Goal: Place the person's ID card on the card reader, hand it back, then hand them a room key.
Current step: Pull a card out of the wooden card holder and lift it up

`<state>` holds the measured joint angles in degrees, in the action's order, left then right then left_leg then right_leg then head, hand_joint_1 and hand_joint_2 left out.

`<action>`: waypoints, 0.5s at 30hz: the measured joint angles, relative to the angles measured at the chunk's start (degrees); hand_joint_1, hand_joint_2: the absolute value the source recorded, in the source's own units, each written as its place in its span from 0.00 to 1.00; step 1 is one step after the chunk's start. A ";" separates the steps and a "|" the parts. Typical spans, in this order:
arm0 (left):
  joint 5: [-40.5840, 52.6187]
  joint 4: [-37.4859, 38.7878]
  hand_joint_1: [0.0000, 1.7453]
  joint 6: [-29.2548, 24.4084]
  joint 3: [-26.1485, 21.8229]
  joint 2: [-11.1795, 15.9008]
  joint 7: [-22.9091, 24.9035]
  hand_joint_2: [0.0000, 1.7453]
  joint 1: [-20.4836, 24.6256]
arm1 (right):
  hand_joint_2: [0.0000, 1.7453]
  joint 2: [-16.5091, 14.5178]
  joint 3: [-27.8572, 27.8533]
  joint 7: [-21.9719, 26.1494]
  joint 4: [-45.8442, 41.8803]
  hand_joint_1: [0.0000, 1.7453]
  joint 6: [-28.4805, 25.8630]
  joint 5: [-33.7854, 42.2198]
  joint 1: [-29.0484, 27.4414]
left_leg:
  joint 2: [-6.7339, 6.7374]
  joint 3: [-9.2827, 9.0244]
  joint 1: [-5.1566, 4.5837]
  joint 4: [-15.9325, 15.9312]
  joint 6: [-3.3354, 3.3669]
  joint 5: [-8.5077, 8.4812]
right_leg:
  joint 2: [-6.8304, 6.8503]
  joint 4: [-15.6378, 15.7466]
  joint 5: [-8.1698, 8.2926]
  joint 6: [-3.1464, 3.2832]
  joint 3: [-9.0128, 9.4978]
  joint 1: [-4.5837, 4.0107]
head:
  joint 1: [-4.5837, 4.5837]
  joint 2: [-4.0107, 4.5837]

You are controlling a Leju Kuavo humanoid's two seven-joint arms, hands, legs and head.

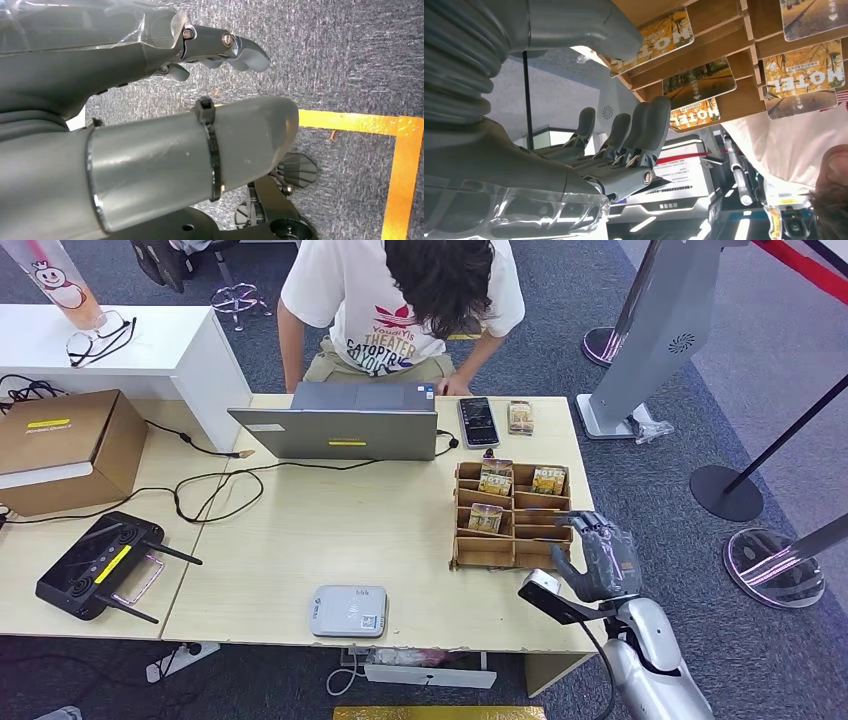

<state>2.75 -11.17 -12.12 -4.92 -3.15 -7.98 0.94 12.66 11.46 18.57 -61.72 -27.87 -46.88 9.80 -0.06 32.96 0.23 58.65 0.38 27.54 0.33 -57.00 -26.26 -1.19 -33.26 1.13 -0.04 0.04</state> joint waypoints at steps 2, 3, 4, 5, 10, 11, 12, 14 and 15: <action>-0.01 0.00 0.00 0.03 0.00 0.08 0.00 0.00 -0.03 | 1.00 0.02 0.09 -0.13 0.31 0.49 0.00 0.01 0.08 | 0.00 0.00 0.00 0.00 0.00 0.00 | 0.00 0.00 0.00 0.00 0.00 0.00 | 0.00 0.00; -0.01 0.00 0.00 0.03 0.00 0.12 0.00 0.00 -0.03 | 1.00 0.06 0.13 -0.20 0.45 0.50 0.00 0.02 0.11 | 0.00 0.00 0.00 0.00 0.00 0.00 | 0.00 0.00 0.00 0.00 0.00 0.00 | 0.00 0.00; -0.02 0.00 0.00 0.04 0.00 0.16 0.01 0.00 -0.04 | 1.00 0.12 0.18 -0.27 0.60 0.50 0.00 0.04 0.12 | 0.00 0.00 0.00 0.00 0.00 0.00 | 0.00 0.00 0.00 0.00 0.00 0.00 | 0.00 0.00; -0.02 0.01 0.00 0.04 0.00 0.20 0.02 0.00 -0.05 | 1.00 0.20 0.23 -0.34 0.73 0.49 0.00 0.05 0.13 | 0.00 0.00 0.00 0.00 0.00 0.00 | 0.00 0.00 0.00 0.00 0.00 0.00 | 0.00 0.00; -0.05 0.02 0.00 0.17 0.00 0.39 0.06 0.00 -0.09 | 1.00 0.45 0.43 -0.50 1.17 0.46 0.00 0.09 0.14 | 0.00 -0.01 0.00 0.00 0.00 0.00 | 0.00 0.00 0.00 0.00 0.00 0.00 | 0.00 0.00; -0.11 0.02 0.00 0.24 0.00 0.42 0.06 0.00 -0.11 | 1.00 0.49 0.48 -0.51 1.25 0.46 0.01 0.09 0.14 | 0.00 -0.01 0.00 0.00 0.00 0.00 | 0.00 0.00 0.00 0.00 0.00 0.00 | 0.00 0.00; -0.20 0.02 0.00 0.33 0.00 0.46 0.04 0.00 -0.13 | 1.00 0.55 0.52 -0.52 1.33 0.45 0.02 0.10 0.13 | 0.00 -0.01 0.00 0.00 0.00 0.00 | 0.00 0.00 0.00 0.00 0.00 0.00 | 0.00 0.00; -0.38 0.02 0.00 0.48 0.00 0.56 -0.02 0.00 -0.22 | 1.00 0.68 0.57 -0.53 1.54 0.46 0.07 0.11 0.10 | 0.00 -0.01 0.00 0.00 0.00 0.00 | 0.00 0.00 0.00 0.00 -0.01 0.00 | 0.00 0.00; -0.45 0.02 0.00 0.51 0.00 0.61 -0.05 0.00 -0.29 | 1.00 0.74 0.60 -0.54 1.63 0.46 0.08 0.11 0.09 | 0.01 -0.01 0.00 0.00 0.00 0.00 | -0.01 0.00 0.00 0.00 -0.01 0.00 | 0.00 0.00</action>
<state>2.30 -11.15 -11.61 -4.92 -2.54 -8.03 0.65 13.40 12.06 18.03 -60.09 -27.79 -46.77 9.89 -0.05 32.95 0.23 58.65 0.38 27.54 0.32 -57.00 -26.26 -1.19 -33.27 1.13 -0.04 0.04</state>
